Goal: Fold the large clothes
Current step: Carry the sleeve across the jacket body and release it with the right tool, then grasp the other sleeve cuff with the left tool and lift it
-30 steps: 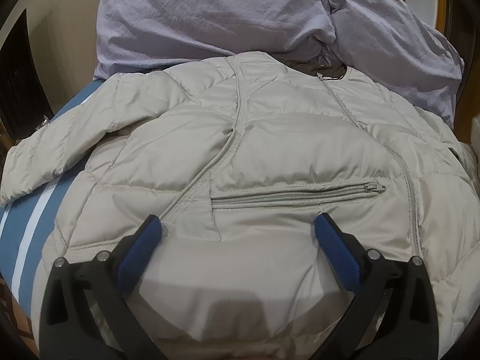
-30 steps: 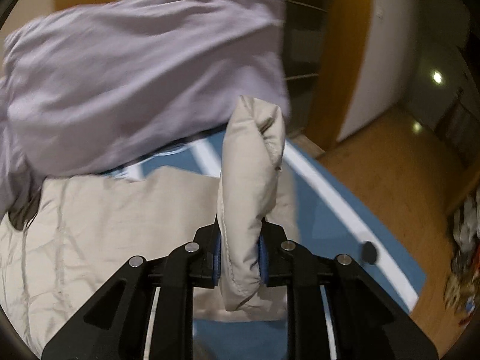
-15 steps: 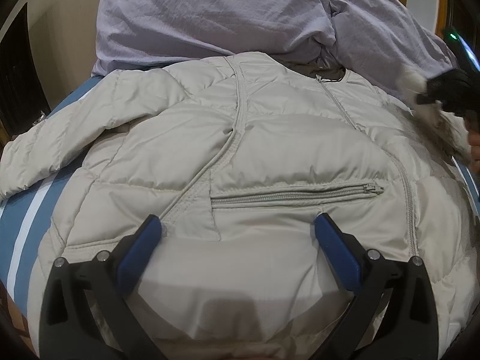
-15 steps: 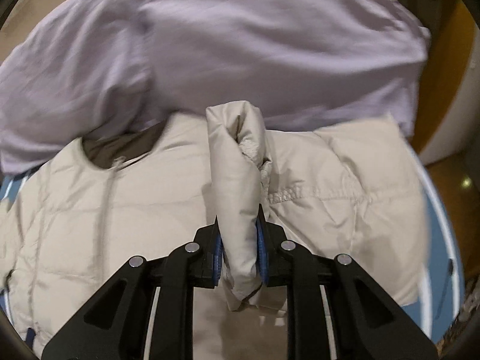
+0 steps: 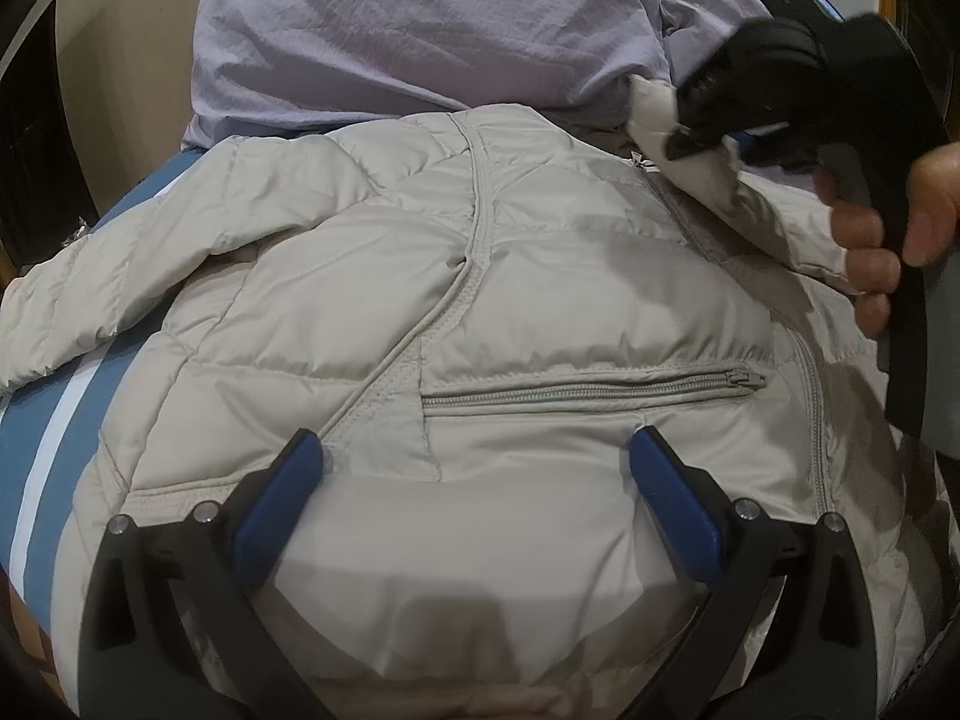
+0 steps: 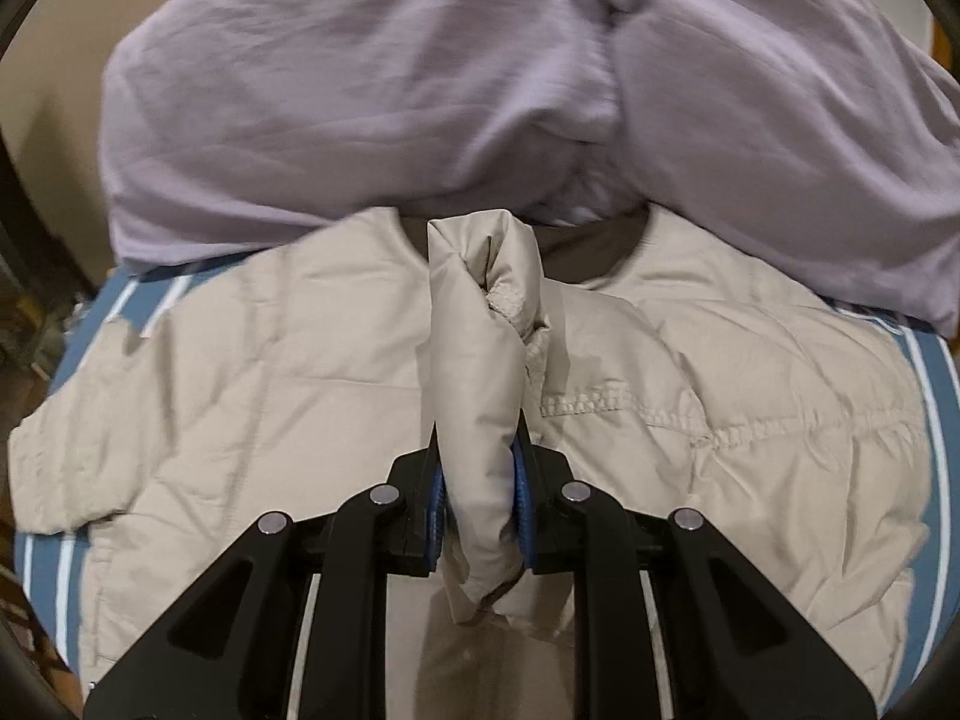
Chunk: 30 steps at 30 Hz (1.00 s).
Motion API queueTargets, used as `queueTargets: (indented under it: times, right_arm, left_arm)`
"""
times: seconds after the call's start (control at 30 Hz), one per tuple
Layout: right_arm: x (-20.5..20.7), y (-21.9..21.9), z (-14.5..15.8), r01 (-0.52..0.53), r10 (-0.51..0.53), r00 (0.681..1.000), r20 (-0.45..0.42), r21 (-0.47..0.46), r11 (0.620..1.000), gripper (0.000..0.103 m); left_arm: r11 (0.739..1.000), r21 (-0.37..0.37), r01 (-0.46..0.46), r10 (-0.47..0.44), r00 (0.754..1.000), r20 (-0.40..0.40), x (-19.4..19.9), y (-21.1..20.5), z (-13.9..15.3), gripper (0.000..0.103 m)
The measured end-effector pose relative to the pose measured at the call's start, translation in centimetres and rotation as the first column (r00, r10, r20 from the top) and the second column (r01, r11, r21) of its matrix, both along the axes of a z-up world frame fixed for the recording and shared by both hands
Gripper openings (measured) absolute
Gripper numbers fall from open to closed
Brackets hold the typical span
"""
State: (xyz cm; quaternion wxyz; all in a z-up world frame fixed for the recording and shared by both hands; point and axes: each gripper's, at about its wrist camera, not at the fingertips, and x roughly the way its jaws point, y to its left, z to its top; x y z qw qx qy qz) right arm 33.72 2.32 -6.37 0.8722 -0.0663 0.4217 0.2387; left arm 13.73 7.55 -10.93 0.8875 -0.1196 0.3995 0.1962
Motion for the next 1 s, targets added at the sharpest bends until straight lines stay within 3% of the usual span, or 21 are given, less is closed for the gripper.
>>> queueTargets:
  times: [0.2, 0.37, 0.53, 0.67, 0.8, 1.0]
  right_arm:
    - [-0.3, 0.4, -2.4, -0.043, 0.042, 0.998, -0.042, -0.020, 0.999, 0.024]
    - [-1.3, -0.4, -1.0, -0.084, 0.085, 0.996, -0.026, 0.020, 0.996, 0.060]
    - [-0.7, -3.5, 0.9, 0.029, -0.031, 0.995, 0.096, 0.023, 0.999, 0.066]
    - [0.5, -5.0, -0.8, 0.136, -0.131, 0.986, 0.104, -0.047, 0.990, 0.067]
    - [1.3, -5.1, -3.5, 0.163, -0.160, 0.986, 0.046, -0.078, 0.983, 0.077]
    - [0.5, -3.6, -5.6, 0.170, -0.151, 0.980, 0.132, -0.144, 0.975, 0.084]
  left_arm:
    - [1.000, 0.001, 0.000, 0.000, 1.000, 0.000, 0.0, 0.0, 0.0, 0.101]
    - [1.000, 0.001, 0.000, 0.000, 1.000, -0.001, 0.0, 0.0, 0.0, 0.101]
    - [1.000, 0.001, 0.000, 0.000, 1.000, -0.001, 0.0, 0.0, 0.0, 0.101]
    - [1.000, 0.000, 0.000, 0.000, 1.000, 0.000, 0.0, 0.0, 0.0, 0.101]
    - [1.000, 0.000, 0.000, 0.000, 1.000, 0.000, 0.0, 0.0, 0.0, 0.101]
    - [1.000, -0.017, 0.007, -0.007, 1.000, 0.002, -0.1, 0.2, 0.1, 0.101]
